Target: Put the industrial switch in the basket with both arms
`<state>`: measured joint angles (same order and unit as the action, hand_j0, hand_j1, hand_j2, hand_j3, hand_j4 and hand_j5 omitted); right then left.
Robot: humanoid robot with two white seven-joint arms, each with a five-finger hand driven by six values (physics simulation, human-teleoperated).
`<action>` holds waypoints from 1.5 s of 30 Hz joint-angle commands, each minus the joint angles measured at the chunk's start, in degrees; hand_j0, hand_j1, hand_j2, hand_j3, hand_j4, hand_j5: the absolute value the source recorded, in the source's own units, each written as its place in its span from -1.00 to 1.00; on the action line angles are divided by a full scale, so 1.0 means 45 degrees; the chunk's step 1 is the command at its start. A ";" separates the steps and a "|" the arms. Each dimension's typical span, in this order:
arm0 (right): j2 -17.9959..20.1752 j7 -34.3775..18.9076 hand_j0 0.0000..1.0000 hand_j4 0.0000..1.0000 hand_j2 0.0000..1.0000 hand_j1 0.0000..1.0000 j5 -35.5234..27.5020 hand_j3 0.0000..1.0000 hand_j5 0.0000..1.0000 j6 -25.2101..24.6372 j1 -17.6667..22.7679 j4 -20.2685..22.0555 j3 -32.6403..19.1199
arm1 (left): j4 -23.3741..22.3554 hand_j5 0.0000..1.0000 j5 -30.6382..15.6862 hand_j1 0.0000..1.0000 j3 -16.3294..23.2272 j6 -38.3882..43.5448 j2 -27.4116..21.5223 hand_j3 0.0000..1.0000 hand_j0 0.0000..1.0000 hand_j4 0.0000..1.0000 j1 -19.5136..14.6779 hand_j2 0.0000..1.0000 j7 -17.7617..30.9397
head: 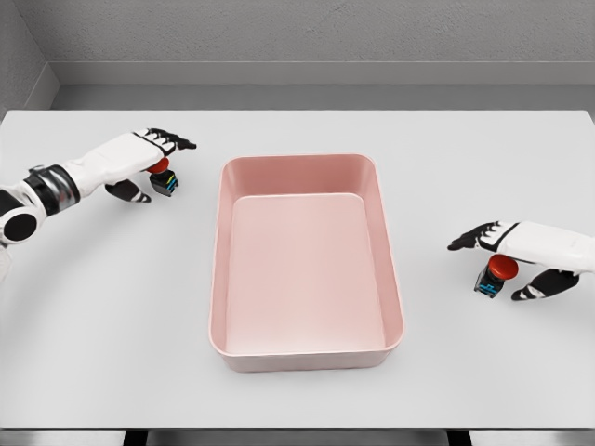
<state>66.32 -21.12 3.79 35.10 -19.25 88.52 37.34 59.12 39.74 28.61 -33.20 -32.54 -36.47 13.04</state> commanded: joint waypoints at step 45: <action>-0.0422 -0.0677 0.12 0.12 0.12 0.12 0.0662 0.12 0.12 -0.0021 -0.0195 -0.0393 -0.0075 | 0.7858 -0.45 -0.2249 -0.45 -0.0166 -0.0400 -0.1988 -0.45 -0.45 -0.45 0.0937 -0.45 -0.0086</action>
<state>64.34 -23.98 6.94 35.06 -20.13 86.74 37.04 92.43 30.59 27.93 -35.11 -41.38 -32.26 12.66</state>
